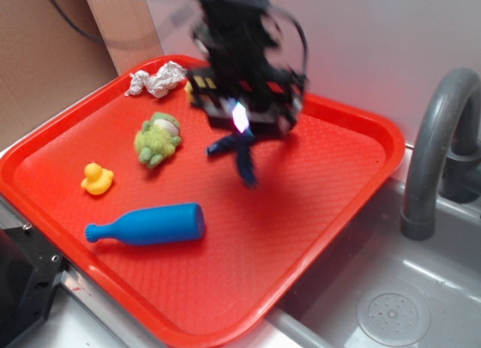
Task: Grab the blue rope.
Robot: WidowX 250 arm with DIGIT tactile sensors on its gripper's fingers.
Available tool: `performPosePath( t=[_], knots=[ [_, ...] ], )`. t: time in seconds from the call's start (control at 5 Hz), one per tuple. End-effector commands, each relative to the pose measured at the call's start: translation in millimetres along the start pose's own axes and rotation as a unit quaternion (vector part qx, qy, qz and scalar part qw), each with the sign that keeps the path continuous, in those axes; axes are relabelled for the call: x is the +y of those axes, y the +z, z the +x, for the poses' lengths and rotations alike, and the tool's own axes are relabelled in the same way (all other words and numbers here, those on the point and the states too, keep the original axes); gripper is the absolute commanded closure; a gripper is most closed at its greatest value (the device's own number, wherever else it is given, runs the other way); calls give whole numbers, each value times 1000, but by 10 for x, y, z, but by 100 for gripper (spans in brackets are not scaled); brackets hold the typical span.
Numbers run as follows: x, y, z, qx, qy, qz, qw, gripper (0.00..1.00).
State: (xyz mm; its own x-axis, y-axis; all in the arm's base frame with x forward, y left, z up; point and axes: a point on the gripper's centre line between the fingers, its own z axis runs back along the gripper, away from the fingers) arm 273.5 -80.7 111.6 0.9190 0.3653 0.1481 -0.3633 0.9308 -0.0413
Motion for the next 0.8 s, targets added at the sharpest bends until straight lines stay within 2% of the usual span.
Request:
performPosePath(
  t=[0.0, 0.2, 0.4, 0.6],
  knots=[
    [580, 962, 173, -22, -40, -4, 999, 100],
    [791, 1307, 160, -17, -56, -3, 998, 100],
    [821, 1491, 130, -11, -51, 6, 999, 100],
    [807, 1479, 71, -6, -75, 16, 997, 100]
  ],
)
